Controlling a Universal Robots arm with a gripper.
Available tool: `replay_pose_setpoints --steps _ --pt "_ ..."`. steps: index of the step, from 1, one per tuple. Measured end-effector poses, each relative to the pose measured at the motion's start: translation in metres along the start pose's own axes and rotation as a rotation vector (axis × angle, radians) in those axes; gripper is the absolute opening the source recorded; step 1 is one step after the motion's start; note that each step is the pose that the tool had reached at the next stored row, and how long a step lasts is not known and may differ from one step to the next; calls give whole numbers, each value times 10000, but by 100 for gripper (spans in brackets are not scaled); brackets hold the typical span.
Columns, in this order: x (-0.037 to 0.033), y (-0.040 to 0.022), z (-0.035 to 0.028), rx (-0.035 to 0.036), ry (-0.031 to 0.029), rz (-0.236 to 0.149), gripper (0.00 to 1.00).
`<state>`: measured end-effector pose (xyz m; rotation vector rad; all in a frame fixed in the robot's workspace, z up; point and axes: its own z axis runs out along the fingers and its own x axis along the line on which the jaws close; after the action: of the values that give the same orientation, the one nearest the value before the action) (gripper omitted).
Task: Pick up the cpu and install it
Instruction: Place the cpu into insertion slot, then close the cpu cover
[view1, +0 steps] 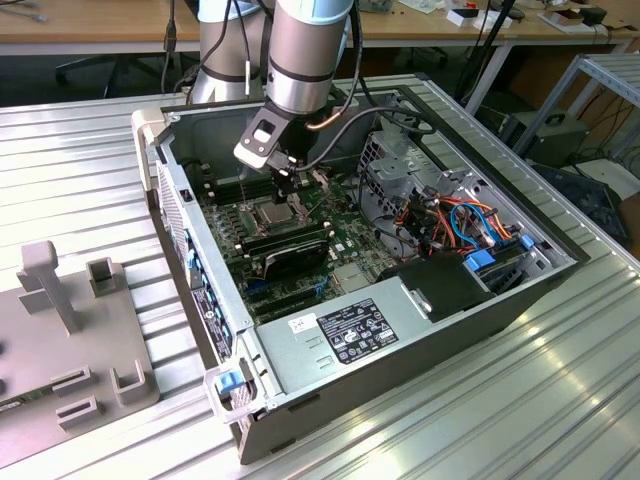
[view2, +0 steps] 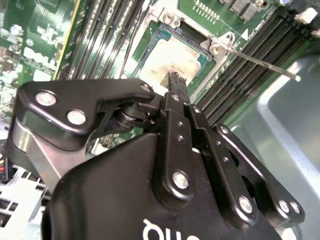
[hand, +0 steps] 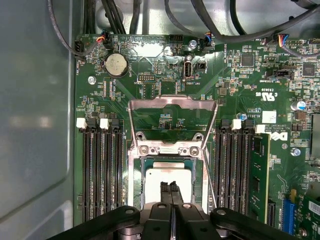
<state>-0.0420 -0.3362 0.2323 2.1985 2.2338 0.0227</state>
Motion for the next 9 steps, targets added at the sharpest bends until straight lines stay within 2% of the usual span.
replay_pose_setpoints --steps 5,9 --pt "1 2 -145 1 -2 0 11" --pt "1 3 -196 0 -3 0 11"
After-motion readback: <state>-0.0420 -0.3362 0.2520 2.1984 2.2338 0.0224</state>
